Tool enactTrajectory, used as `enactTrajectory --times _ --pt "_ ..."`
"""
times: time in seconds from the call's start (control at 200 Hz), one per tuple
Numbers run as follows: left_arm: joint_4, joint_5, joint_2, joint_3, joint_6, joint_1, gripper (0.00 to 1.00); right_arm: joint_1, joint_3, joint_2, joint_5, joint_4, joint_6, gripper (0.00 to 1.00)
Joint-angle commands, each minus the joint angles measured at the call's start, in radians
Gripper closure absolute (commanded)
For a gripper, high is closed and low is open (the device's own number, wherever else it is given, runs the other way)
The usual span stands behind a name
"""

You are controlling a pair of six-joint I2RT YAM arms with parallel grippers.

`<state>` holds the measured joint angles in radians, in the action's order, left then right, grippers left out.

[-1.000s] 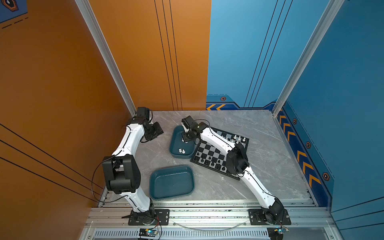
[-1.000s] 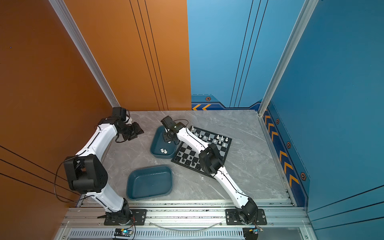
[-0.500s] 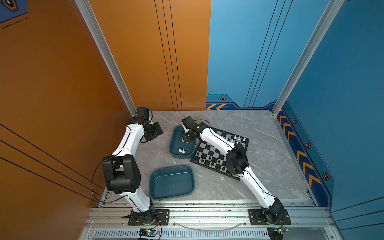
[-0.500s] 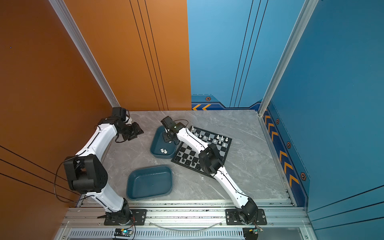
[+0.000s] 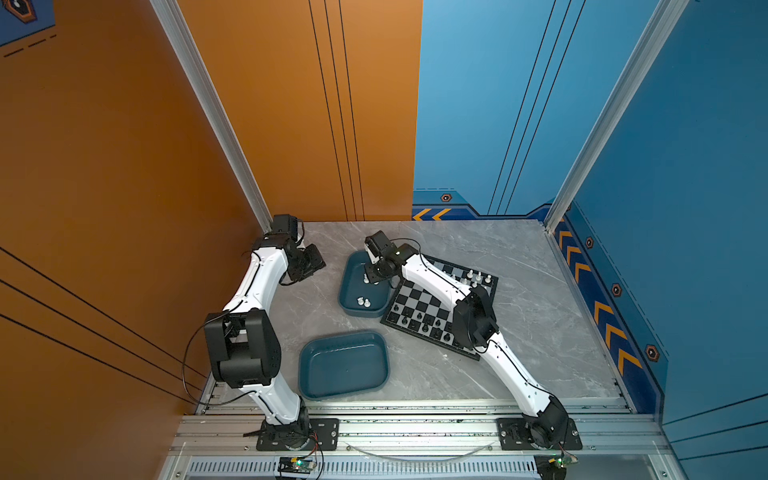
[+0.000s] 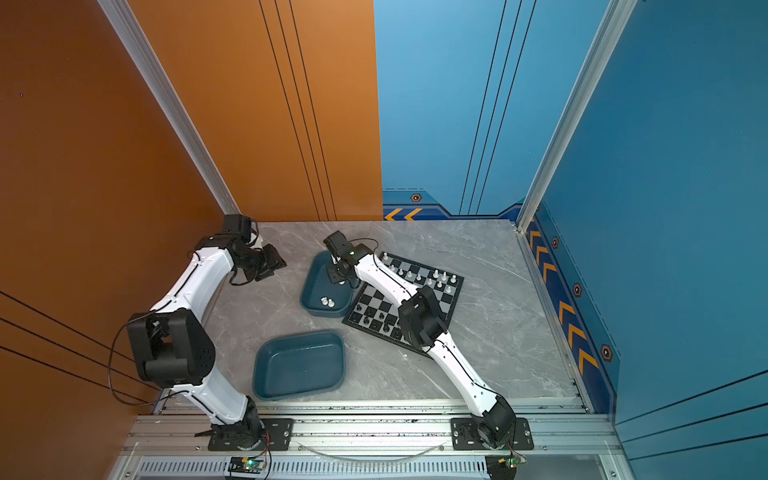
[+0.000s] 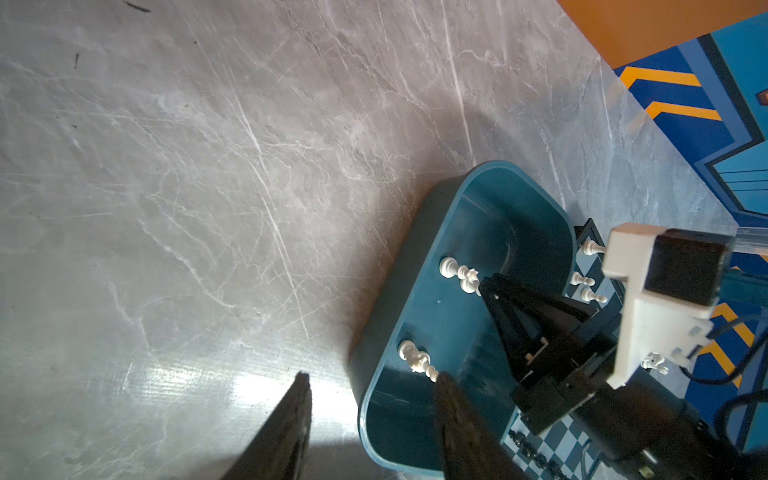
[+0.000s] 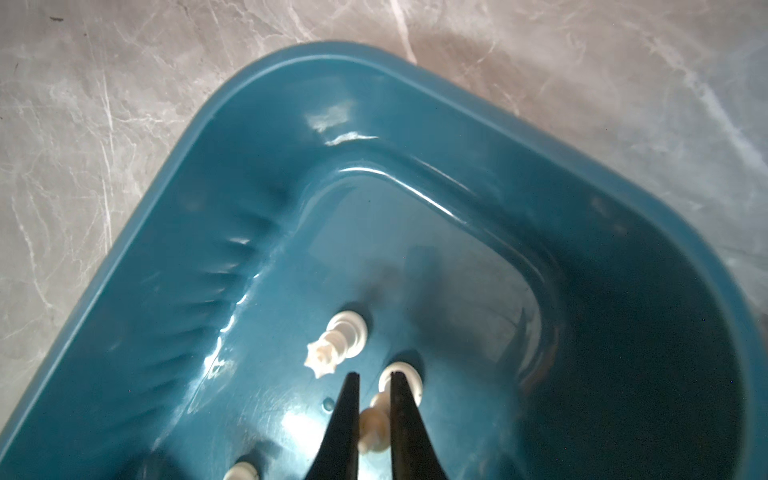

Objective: Set up the chess pieces on the board
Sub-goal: 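Lower the right gripper into the tray and close on a white pawn, then lift the white pawn and carry it with the right gripper to the board's far rows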

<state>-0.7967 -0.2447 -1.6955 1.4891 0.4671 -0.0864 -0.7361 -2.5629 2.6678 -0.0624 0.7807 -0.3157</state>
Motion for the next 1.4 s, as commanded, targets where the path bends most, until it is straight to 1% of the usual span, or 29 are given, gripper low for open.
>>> enactTrajectory --times 0.0,0.125,0.15,0.32,0.516,0.621,0.746,0.871,1.031,1.096,1.147,1.397 --pt "-0.021 -0.013 0.015 -0.011 -0.014 -0.007 0.51 0.027 -0.019 -0.070 -0.033 -0.010 -0.039 0.91" --pt "-0.016 -0.014 0.021 -0.017 -0.010 -0.005 0.51 0.027 -0.019 -0.102 -0.055 -0.021 -0.055 0.91" --pt "-0.014 -0.015 0.022 -0.019 -0.010 -0.005 0.51 0.059 -0.020 -0.108 -0.061 -0.023 -0.058 0.91" --pt "-0.010 -0.014 0.031 -0.026 -0.007 -0.002 0.50 0.081 -0.014 -0.157 -0.084 -0.035 -0.077 0.91" --pt "-0.003 -0.008 0.043 -0.042 -0.002 0.001 0.51 0.099 -0.005 -0.215 -0.082 -0.039 -0.076 0.92" --pt "0.003 -0.011 0.044 -0.047 0.002 0.005 0.51 0.114 0.039 -0.262 -0.072 -0.051 -0.068 0.92" --pt "0.009 -0.012 0.038 -0.044 0.007 0.019 0.50 0.142 0.153 -0.340 -0.049 -0.077 -0.052 0.93" --pt "0.010 -0.010 0.022 -0.027 0.012 0.042 0.50 0.182 0.309 -0.430 -0.028 -0.120 -0.049 0.94" --pt "0.010 -0.008 -0.012 0.015 0.016 0.087 0.50 0.233 0.526 -0.558 0.001 -0.196 -0.052 0.94" --pt "0.010 -0.005 -0.029 0.034 0.022 0.106 0.50 0.257 0.598 -0.587 0.010 -0.220 -0.052 0.94" --pt "0.011 -0.001 -0.041 0.049 0.028 0.122 0.50 0.277 0.650 -0.641 0.011 -0.237 -0.055 0.94" --pt "-0.003 0.012 -0.098 0.135 0.058 0.185 0.50 0.381 0.867 -0.734 -0.005 -0.318 -0.065 0.94"
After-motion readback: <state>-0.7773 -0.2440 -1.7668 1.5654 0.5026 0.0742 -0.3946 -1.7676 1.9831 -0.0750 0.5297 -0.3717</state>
